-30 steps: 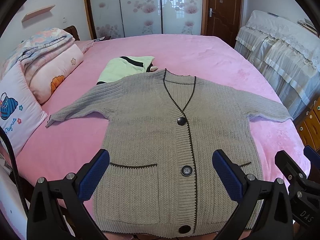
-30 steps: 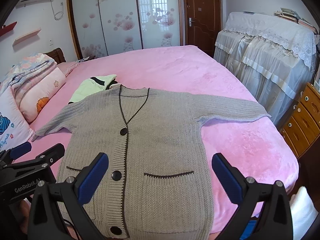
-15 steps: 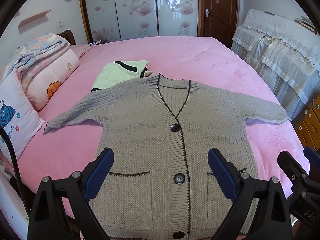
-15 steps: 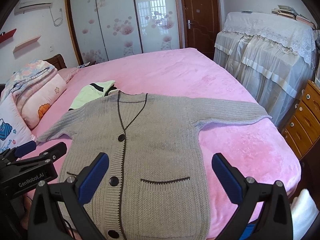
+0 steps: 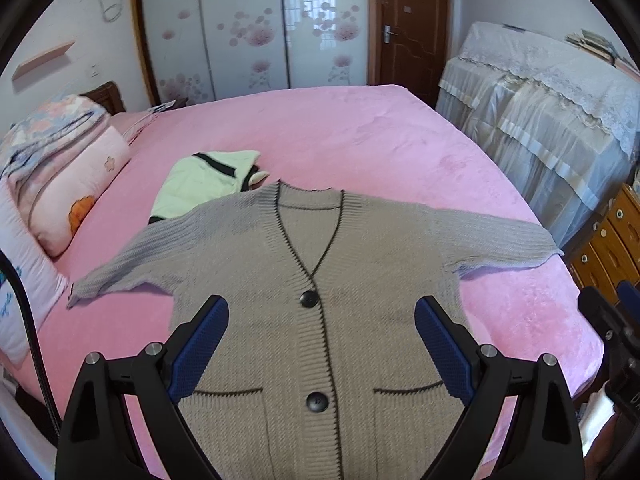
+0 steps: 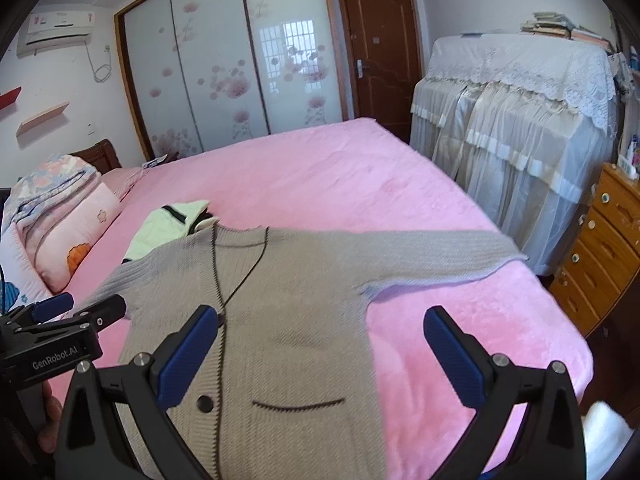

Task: Fold large clothes
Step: 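Move the right gripper to a cardigan sleeve cuff and grasp it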

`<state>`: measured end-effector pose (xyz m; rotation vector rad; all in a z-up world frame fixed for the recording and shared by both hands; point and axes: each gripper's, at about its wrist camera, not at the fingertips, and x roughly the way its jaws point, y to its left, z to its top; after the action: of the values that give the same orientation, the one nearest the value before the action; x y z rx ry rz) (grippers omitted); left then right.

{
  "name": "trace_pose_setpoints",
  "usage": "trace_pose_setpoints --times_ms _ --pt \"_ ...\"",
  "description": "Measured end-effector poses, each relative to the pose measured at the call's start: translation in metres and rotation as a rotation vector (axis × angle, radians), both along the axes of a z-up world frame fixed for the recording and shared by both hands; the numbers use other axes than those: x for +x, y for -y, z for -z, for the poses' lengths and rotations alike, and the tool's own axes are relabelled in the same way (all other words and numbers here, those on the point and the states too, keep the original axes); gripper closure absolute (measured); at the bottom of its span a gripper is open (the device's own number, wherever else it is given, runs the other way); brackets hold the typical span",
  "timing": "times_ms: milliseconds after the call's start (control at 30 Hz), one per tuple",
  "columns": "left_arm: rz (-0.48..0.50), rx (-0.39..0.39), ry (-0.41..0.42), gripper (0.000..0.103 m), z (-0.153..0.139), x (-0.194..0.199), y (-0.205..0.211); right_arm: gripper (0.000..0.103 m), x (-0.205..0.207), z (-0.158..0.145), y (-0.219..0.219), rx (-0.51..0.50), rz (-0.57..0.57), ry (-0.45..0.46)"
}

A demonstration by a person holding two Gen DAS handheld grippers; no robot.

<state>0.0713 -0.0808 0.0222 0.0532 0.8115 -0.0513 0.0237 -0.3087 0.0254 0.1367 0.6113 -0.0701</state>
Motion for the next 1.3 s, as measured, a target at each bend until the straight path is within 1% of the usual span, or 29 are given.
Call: trace_pose_setpoints --times_ms 167,300,367,433,500,567,633,733,767,933,1000,1100,1167,1300 --pt "0.065 -0.006 0.053 0.009 -0.018 0.029 0.04 0.0 0.014 -0.017 0.042 -0.032 0.064 0.033" --pt "0.094 -0.017 0.105 0.009 -0.031 0.054 0.07 0.0 0.031 -0.028 0.088 -0.054 0.144 0.05" --pt "0.121 -0.031 0.118 0.009 -0.034 0.072 0.088 0.0 0.04 -0.031 0.108 -0.054 0.178 0.051" --pt "0.143 -0.035 0.12 0.009 -0.034 0.088 0.105 0.0 0.051 -0.033 0.13 -0.062 0.209 0.055" --pt "0.173 -0.033 0.123 0.009 -0.027 0.105 0.124 0.0 0.063 -0.031 0.149 -0.077 0.236 0.052" --pt "0.192 -0.026 0.123 0.009 -0.018 0.12 0.143 0.0 0.079 -0.023 0.168 -0.067 0.255 0.03" --pt "0.202 -0.028 0.114 0.009 -0.004 0.138 0.162 0.001 0.097 -0.009 0.189 -0.037 0.27 0.0" --pt "0.218 -0.044 0.09 0.009 0.025 0.162 0.186 0.01 0.126 0.024 0.221 0.01 0.296 -0.06" --pt "0.225 -0.05 0.084 0.009 0.037 0.17 0.193 0.013 0.138 0.041 0.236 0.04 0.306 -0.086" --pt "0.216 -0.046 0.033 0.009 0.1 0.2 0.218 0.018 0.173 0.116 0.288 0.198 0.369 -0.191" --pt "0.205 -0.043 0.016 0.009 0.121 0.207 0.224 0.02 0.183 0.143 0.303 0.255 0.404 -0.225" --pt "0.185 -0.055 -0.023 0.009 0.153 0.215 0.231 0.021 0.195 0.18 0.323 0.323 0.458 -0.273" --pt "0.181 -0.054 -0.033 0.009 0.167 0.217 0.236 0.021 0.201 0.203 0.332 0.378 0.486 -0.305" --pt "0.179 -0.055 -0.054 0.009 0.187 0.221 0.241 0.021 0.205 0.232 0.339 0.436 0.53 -0.342"
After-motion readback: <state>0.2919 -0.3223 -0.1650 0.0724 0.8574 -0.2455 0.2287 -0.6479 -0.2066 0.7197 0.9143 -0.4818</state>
